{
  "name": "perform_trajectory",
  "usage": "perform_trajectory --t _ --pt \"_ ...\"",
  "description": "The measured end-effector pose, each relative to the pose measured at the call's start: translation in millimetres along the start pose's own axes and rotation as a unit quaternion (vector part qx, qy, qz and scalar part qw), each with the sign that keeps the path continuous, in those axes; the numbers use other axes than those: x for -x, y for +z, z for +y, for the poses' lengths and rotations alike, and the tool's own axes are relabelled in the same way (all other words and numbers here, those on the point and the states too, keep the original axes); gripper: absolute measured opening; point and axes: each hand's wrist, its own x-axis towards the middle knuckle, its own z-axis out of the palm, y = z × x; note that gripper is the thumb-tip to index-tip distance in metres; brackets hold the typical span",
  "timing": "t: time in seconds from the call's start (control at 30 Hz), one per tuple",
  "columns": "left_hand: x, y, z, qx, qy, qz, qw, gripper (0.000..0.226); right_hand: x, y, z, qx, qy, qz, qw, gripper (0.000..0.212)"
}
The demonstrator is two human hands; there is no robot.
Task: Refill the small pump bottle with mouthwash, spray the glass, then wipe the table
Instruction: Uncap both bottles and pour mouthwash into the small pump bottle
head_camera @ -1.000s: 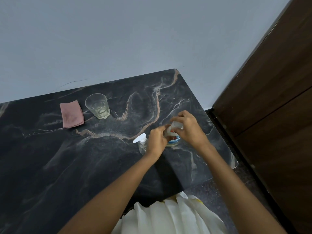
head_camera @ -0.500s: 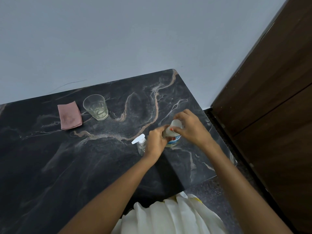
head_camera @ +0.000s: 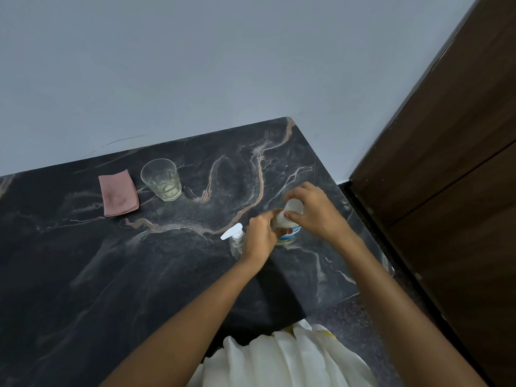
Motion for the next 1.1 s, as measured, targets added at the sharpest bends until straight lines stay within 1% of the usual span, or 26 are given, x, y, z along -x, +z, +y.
perform_trajectory --t 0.1,0.17,0.23,0.3,0.37,0.5,0.6,0.73,0.8,0.87,0.9,0.97,1.1 --pt "-0.7 -0.4 -0.4 0.001 -0.006 -0.004 1.0 0.043 -1.7 -3.4 -1.5 -0.023 -0.023 -0.037 0.999 0.033" --pt "-0.6 -0.1 -1.2 0.001 -0.006 -0.008 1.0 0.043 -1.3 -3.6 -2.5 -0.049 -0.028 -0.046 0.997 0.036" --pt "-0.6 -0.1 -1.5 0.004 -0.006 -0.01 1.0 0.042 -0.4 -1.1 -1.7 -0.036 -0.029 -0.037 0.998 0.034" --pt "-0.6 -0.6 -0.9 0.01 -0.007 -0.006 1.0 0.04 1.4 1.9 1.6 0.009 -0.01 -0.012 1.0 0.036" --pt "-0.6 -1.1 -0.4 0.01 -0.005 -0.008 1.0 0.04 2.8 1.6 2.8 0.028 0.013 0.009 0.999 0.039" --pt "-1.1 -0.8 -0.4 0.002 -0.003 -0.011 1.0 0.042 1.8 -3.0 2.7 -0.024 0.004 0.02 1.0 0.031" --pt "-1.8 -0.8 -0.6 0.003 -0.008 -0.01 1.0 0.044 1.9 -7.5 4.1 -0.035 -0.004 0.038 0.999 0.03" --pt "-2.0 -0.8 -1.1 0.0 0.001 -0.007 1.0 0.042 5.6 -11.2 10.0 -0.061 0.009 0.045 0.997 0.028" --pt "-1.7 -0.5 -1.7 0.002 0.001 -0.001 1.0 0.042 8.4 -12.2 13.3 -0.104 0.019 0.055 0.993 0.026" --pt "-2.0 -0.2 -2.6 0.01 0.001 -0.001 1.0 0.042 12.1 -13.6 17.6 -0.195 0.04 0.062 0.978 0.024" --pt "-2.3 0.0 -3.2 0.014 0.0 -0.001 1.0 0.042 14.0 -14.6 20.9 -0.252 0.056 0.062 0.964 0.023" --pt "-2.7 0.4 -4.1 0.021 -0.002 -0.004 1.0 0.044 17.1 -15.4 31.1 -0.355 0.097 0.072 0.927 0.019" --pt "-2.8 1.4 -5.5 0.03 0.0 -0.006 1.0 0.044 24.0 -6.1 57.6 -0.491 0.161 0.132 0.846 0.013"
